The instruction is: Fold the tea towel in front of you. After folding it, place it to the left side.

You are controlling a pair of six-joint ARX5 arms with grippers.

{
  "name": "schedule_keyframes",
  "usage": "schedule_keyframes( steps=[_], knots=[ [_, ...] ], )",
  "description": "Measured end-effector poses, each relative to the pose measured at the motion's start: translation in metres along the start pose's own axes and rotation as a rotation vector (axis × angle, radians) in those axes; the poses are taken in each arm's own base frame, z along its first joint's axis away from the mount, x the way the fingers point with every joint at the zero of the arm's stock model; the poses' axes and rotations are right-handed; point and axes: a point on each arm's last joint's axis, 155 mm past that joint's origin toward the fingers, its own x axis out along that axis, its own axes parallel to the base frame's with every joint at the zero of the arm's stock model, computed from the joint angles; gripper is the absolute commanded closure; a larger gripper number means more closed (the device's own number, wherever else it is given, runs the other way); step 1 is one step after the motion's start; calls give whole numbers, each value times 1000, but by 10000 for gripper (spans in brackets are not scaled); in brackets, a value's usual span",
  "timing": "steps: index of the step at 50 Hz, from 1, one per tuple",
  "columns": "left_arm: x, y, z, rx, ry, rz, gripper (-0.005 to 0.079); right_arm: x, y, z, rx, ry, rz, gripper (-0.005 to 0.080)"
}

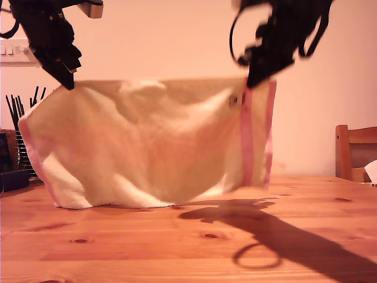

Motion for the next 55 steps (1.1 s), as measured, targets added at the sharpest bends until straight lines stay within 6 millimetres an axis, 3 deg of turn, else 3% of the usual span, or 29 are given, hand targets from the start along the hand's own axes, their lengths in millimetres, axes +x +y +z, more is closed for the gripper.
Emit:
schedule_keyframes(
  steps=[10,18,25,30,36,55],
  knots=[
    [7,-32,-22,-76,69,-156,763,1,12,-21,58,63,81,765],
    [11,-51,-39,-115,120,-220,763,-3,32,-39,69,132,175,765],
    [15,-90,-78,-129,226,-317,763,-8,53,-56,83,188,263,765],
    [13,-117,-100,-122,288,-386,763,-12,73,-80,97,255,323,765],
    [9,-138,-108,-126,304,-462,763,-20,91,-108,121,353,370,765],
    [-13,-190,-138,-200,398,-668,763,-52,127,-154,184,569,491,765]
  ],
)
